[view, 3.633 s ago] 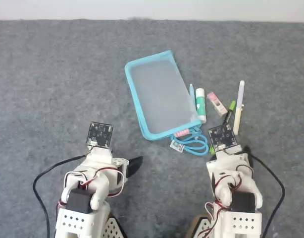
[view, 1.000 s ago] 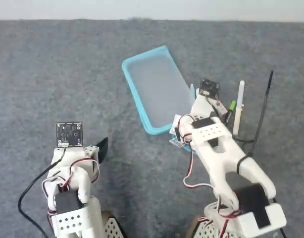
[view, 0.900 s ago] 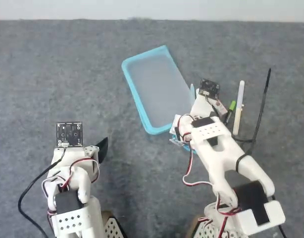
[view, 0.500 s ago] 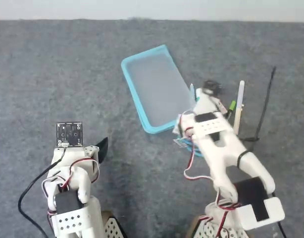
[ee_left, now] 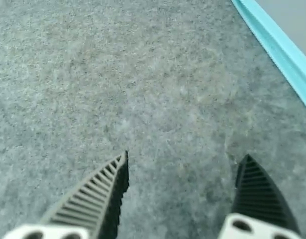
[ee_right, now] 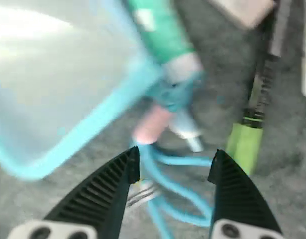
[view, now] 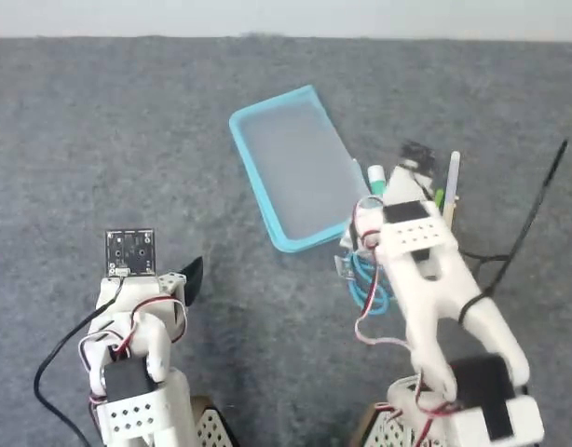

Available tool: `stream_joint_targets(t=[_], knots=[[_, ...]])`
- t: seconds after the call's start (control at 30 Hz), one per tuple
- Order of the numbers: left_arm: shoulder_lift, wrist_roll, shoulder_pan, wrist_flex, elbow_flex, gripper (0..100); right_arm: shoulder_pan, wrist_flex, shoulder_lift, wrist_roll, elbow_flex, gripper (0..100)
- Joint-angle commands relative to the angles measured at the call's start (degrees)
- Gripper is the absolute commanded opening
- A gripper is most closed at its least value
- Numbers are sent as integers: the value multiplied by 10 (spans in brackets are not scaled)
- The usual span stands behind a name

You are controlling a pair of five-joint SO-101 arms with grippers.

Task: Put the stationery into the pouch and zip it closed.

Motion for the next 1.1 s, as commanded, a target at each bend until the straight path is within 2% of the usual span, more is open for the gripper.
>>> stream_joint_targets(t=[0.0,0.13,0.3,0.43,0.63,0.97,1.07], knots=[[-11,-8,6,-17,-4,328,-71,-41,-48,17,1,240],[-9,-8,6,-16,-4,328,-98,-102,-12,17,14,240],[-9,-9,6,-16,-4,328,-50,-132,55,15,11,240],[-8,-9,6,-16,-4,328,-13,-122,54,15,11,239],[-8,-9,6,-13,-4,328,-6,-120,23,15,14,240],[-8,-8,5,-11,-4,328,9,-141,90,16,11,237],[-8,-8,5,-11,-4,328,29,-138,96,16,8,186]])
